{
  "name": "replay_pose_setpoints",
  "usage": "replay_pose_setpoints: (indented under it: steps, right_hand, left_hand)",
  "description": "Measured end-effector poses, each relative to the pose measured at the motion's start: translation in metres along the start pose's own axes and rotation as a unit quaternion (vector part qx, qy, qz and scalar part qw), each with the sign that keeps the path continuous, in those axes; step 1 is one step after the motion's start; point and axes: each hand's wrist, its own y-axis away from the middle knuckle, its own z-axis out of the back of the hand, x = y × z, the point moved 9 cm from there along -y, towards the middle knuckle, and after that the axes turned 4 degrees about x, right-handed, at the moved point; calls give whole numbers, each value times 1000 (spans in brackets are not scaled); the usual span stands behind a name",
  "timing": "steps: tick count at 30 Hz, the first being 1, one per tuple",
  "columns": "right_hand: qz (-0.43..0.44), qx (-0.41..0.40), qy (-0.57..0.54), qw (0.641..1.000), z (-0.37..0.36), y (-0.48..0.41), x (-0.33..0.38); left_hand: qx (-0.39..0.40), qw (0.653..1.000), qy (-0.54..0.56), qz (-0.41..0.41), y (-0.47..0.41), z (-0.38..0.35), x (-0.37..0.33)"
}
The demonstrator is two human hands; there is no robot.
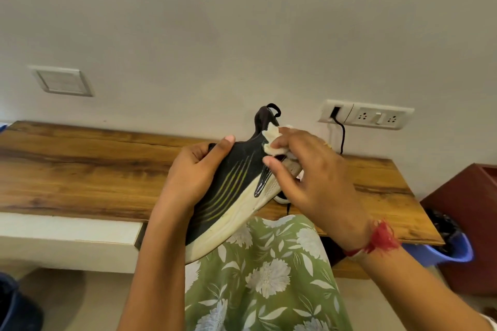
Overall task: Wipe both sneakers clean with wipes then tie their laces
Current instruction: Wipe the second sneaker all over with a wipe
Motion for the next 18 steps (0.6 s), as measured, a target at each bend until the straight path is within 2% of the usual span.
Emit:
replay_pose_setpoints:
  steps: [3, 6, 8, 10, 12, 14, 18]
  right_hand:
    - [50, 28, 28, 998, -6, 3, 3]
    - [-35, -28, -60, 997, 12, -7, -26]
    - [-54, -73, -82, 992, 21, -7, -32]
    - [0, -75, -31, 997, 19, 0, -12]
    - [80, -41, 28, 996, 10, 8, 9]
    - [104, -14, 44, 994, 5, 8, 4]
    - [-24, -88, -71, 993, 23, -5, -34]
  left_hand:
    - [-16, 999, -39, -17, 1, 8, -2]
    - [-23, 998, -37, -34, 3, 6, -7]
    - [-21, 999, -10, -43, 3, 3, -10]
    - [-17, 999, 8, -40, 2, 2, -9]
    - [-13, 999, 3, -38, 1, 2, -6]
    - [-18, 999, -20, -46, -1, 2, -5]
    - [-12, 998, -34, -51, -1, -5, -6]
